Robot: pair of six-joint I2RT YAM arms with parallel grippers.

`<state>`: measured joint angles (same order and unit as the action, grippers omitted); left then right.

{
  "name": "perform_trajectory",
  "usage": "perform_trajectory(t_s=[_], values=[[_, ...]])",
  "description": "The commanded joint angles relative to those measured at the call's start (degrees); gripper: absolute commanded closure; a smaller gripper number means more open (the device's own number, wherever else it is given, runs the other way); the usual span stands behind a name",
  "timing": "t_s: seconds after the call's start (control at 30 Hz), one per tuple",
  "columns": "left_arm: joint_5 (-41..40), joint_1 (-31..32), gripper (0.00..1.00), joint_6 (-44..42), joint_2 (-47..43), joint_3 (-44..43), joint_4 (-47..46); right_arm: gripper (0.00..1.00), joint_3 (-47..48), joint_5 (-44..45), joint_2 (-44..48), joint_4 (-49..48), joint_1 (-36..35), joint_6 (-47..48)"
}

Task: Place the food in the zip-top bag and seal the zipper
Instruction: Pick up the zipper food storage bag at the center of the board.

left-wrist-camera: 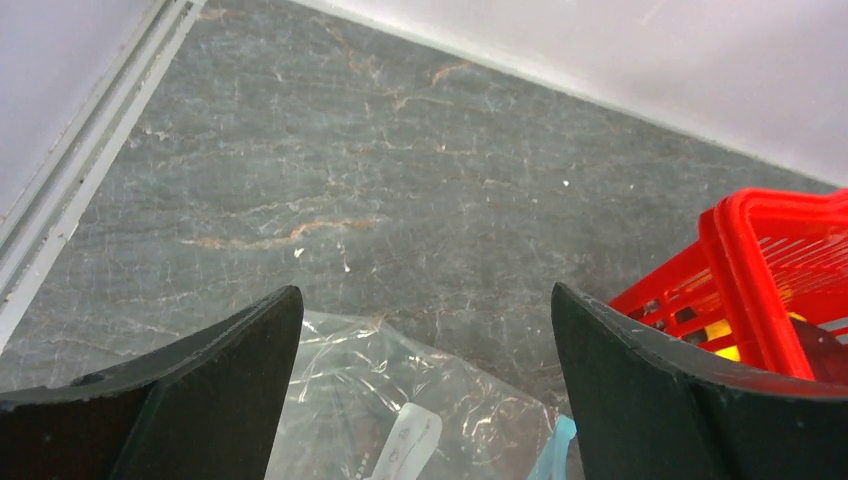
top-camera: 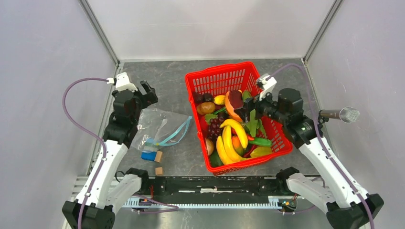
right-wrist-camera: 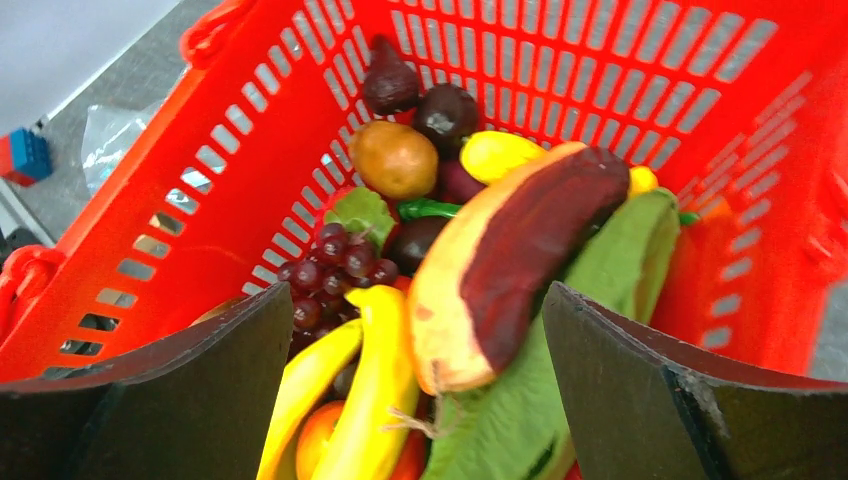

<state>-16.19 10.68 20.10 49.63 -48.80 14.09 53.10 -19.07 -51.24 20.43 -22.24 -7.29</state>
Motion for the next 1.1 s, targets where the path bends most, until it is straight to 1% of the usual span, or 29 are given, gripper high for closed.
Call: perform_trajectory(t_s=[0.0, 0.03, 0.1, 0.13, 0.17, 0.23, 0.3, 0.33, 0.43, 0.5, 0.57, 0.63, 0.7, 0.77, 0.83, 0.9, 0.97, 1.07], values=[[-0.17, -0.23, 0.00, 1.90, -1.44, -2.48, -4.64, 0.02, 4.44, 8.02, -0.50, -0.54, -6.12, 3.82], [0.28, -0.26, 0.00, 2.82, -2.05, -2.38, -4.48, 0.02, 4.13, 8.42, 0.05, -1.71, -6.67, 4.01], [2.03, -0.22, 0.00, 7.91, -4.08, -2.26, -1.05, 0.02, 3.64, 7.91, 1.37, -3.70, -7.28, 4.54], [4.88, -0.22, 0.00, 7.51, -5.60, -1.16, -2.39, 0.02, 3.11, 7.69, 1.87, -4.98, -7.34, 4.67], [7.97, -0.22, 0.00, 7.03, -7.09, 1.23, -6.01, 0.02, 2.44, 7.60, 2.41, -5.90, -7.38, 4.61], [16.71, -0.22, 0.00, 5.44, -10.41, 5.11, -11.52, 0.02, 1.39, 7.30, 2.81, -7.15, -7.38, 4.96], [24.61, -0.22, 0.00, 5.21, -10.93, 6.54, -12.90, 0.02, 0.25, 7.12, 2.96, -8.37, -7.38, 4.94], [26.85, -0.22, 0.00, 5.10, -10.21, 6.11, -10.88, 0.02, -0.73, 7.12, 3.29, -9.53, -7.38, 4.26], [33.64, -0.22, 0.00, 2.87, -5.56, 3.11, -0.69, 0.02, -4.58, 7.93, 4.99, -14.67, -7.31, 1.74], [35.83, 0.15, 0.00, 0.93, -3.04, 2.74, 4.06, 0.02, -6.25, 11.37, 5.69, -16.38, -7.38, -0.25], [34.41, 2.09, 0.00, -1.66, -1.97, 2.91, 7.90, 0.02, -6.09, 11.78, 5.27, -15.95, -7.37, -0.32], [30.33, 6.15, 0.00, -4.45, -1.28, 2.61, 11.13, 0.02, -4.55, 11.47, 3.80, -13.84, -7.35, -0.10], [24.06, 11.17, 0.00, -7.47, -0.23, 1.47, 15.34, 0.02, -2.72, 11.71, 2.28, -11.55, -7.38, -0.05], [20.56, 14.35, 0.02, -10.18, 1.14, 0.15, 19.11, 0.02, -1.21, 11.70, 1.12, -9.81, -7.38, -0.10], [17.86, 16.36, 0.06, -12.53, 2.67, -1.50, 23.26, 0.02, -0.63, 11.77, 0.95, -9.18, -7.38, -0.35], [16.38, 17.97, 0.13, -14.62, 3.43, -3.09, 27.09, 0.02, -0.95, 12.27, 1.79, -9.74, -7.37, -0.73], [14.00, 19.18, 0.14, -16.29, 3.15, -3.59, 29.39, 0.02, -1.48, 12.98, 2.89, -10.71, -7.39, -1.10], [12.24, 20.96, 0.16, -18.99, 2.23, -2.36, 29.60, 0.02, -2.25, 14.22, 4.52, -11.60, -7.38, -1.71]])
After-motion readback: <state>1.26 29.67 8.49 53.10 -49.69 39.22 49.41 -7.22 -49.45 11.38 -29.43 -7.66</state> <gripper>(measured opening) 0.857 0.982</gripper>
